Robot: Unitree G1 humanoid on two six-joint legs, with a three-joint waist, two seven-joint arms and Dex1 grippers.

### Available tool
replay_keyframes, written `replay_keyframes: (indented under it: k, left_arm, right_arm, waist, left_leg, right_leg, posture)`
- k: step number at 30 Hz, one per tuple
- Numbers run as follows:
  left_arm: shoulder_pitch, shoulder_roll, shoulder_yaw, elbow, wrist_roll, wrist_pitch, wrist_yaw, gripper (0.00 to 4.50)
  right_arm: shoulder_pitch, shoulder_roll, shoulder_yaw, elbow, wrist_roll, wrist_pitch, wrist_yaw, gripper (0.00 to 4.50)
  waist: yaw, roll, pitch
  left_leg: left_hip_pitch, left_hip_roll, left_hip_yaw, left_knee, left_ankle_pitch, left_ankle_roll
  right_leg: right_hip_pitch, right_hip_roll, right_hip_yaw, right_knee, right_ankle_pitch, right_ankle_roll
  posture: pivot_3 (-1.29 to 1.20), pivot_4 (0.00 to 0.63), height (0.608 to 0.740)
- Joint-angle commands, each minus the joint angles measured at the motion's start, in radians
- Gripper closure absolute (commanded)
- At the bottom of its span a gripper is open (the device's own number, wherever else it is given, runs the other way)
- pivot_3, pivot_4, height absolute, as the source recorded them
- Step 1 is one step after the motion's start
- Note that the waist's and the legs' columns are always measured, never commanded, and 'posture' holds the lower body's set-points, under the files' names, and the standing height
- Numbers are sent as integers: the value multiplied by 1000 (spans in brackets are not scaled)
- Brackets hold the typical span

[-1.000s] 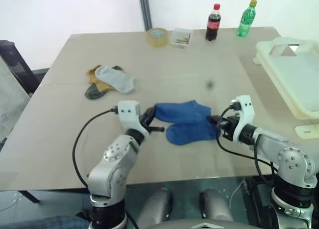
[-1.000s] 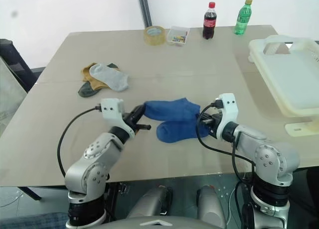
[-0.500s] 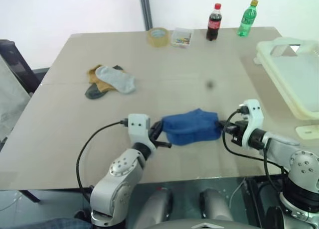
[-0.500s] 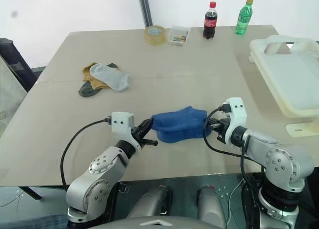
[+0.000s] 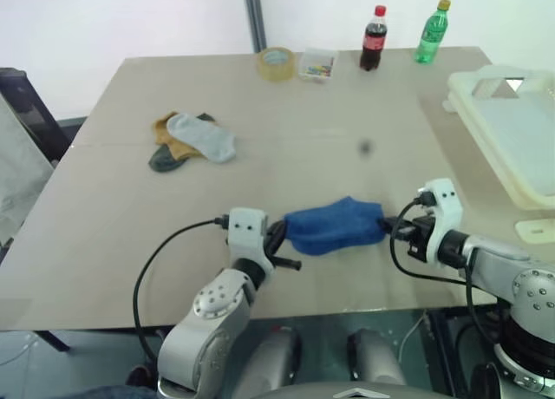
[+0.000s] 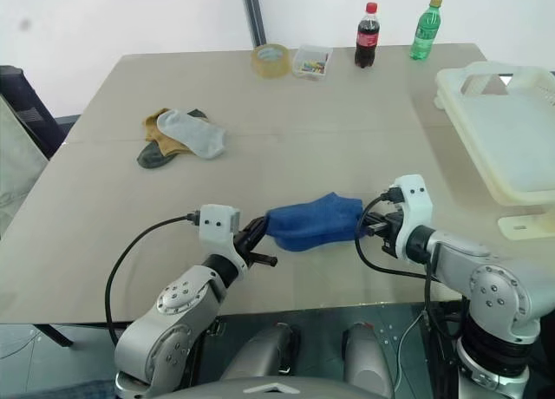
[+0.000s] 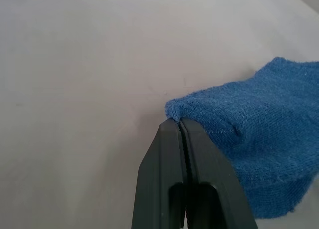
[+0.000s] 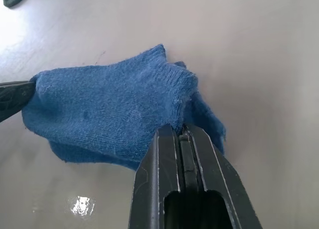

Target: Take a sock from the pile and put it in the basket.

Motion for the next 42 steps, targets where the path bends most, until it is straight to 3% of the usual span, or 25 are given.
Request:
replay_keyframes:
  k: [1, 15, 27, 42]
  left_arm:
    - [23, -17, -30, -60, 4, -35, 11, 4486]
    - [66, 1, -22, -62, -11, -58, -27, 4486]
    - [41, 20, -25, -37, -22, -92, -65, 4486]
    - [31, 55, -28, 19, -42, -68, -118, 4486]
  right_arm:
    - [5, -2, -25, -44, 7, 6, 3, 4500]
    - [-23, 56, -4, -68, 10, 34, -22, 4500]
    - [17, 3, -61, -127, 83, 34, -32, 4500]
    - [52, 3, -44, -115, 42, 24, -53, 4500]
  waist:
    - [2, 0, 0]
    - [13, 0, 1]
    - [14, 0, 1]
    - [14, 0, 1]
  left_leg:
    - [0, 0, 0, 0, 0, 0]
    - [-1, 1, 0, 0, 0, 0]
    - [-1, 1, -1, -1, 0, 0]
    - [-1, 1, -2, -1, 0, 0]
  right_leg:
    - [0, 0, 0, 0, 0, 0]
    - [0, 0, -1, -2, 0, 0]
    - [0, 0, -3, -3, 0, 0]
    - [1, 0, -3, -4, 0, 0]
  posture:
    - [0, 150, 740]
    - [0, 150, 740]
    - [0, 150, 740]
    - [0, 150, 740]
